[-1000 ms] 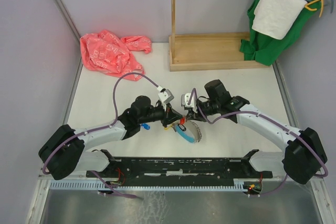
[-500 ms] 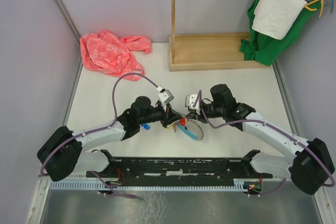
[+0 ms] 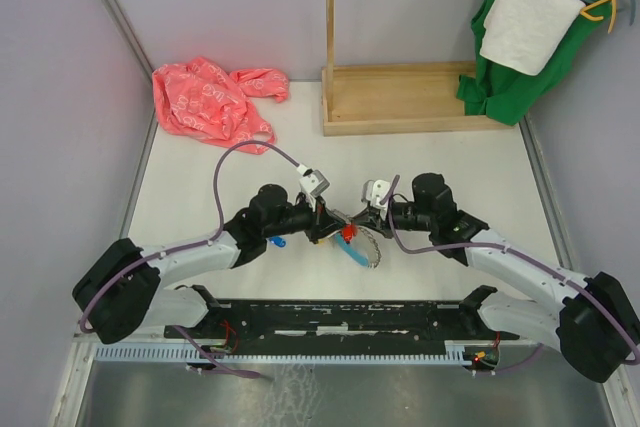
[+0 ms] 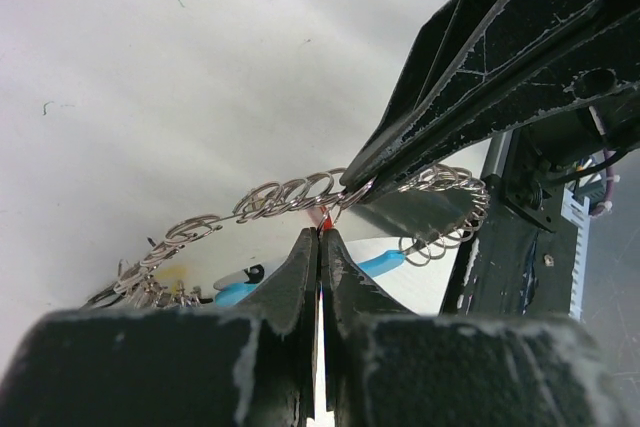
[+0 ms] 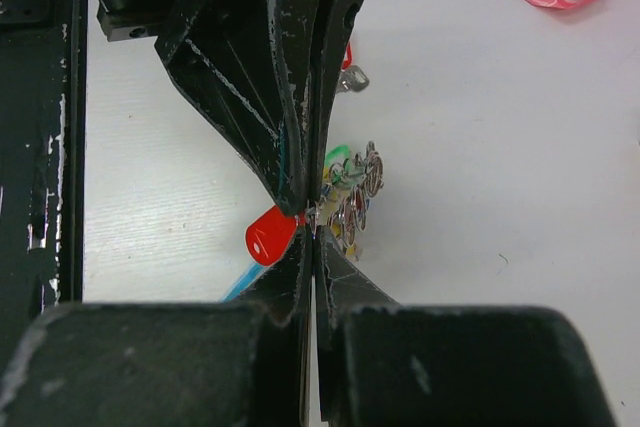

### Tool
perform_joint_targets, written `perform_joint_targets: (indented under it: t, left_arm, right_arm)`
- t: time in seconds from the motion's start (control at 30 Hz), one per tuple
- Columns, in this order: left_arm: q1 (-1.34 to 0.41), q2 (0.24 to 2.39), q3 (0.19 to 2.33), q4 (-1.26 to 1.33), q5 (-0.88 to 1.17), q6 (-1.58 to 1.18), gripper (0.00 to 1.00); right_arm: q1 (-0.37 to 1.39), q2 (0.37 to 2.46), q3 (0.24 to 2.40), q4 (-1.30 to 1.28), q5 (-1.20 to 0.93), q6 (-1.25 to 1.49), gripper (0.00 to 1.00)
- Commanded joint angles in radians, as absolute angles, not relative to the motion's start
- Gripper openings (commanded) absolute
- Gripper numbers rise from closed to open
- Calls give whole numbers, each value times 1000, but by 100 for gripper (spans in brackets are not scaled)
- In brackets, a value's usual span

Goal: Put the keys on the keyring

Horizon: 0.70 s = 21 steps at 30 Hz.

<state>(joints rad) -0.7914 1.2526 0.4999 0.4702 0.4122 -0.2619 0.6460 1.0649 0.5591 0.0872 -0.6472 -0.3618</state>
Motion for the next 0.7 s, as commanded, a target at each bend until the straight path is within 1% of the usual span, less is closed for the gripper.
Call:
perform_joint_targets:
  t: [0.0,0.23,0.3,0.37,0.57,0.67]
  left_arm:
    - [-786,1281,479,539,430,-335,3]
    - [-780,1329,476,575,408,-404,3]
    - [-775,1340,471,586,392,-425,5]
    - [-769,1353,466,594,371,-443,8]
    - [-748,1375,453,597,295,-481,26]
    - [-743,1374,446,586,259,-485,33]
  right_arm:
    - [642,1035,545,339,-654,-279,1]
    - [642,1018,481,494,-621,-237,1]
    - [642,1010,471,520,-605,-233,1]
    - [641,1006,467,524,-598,-235,1]
    - [643,990,472,485,-584,-251,1]
    - [641,976,479,463,-569,-252,1]
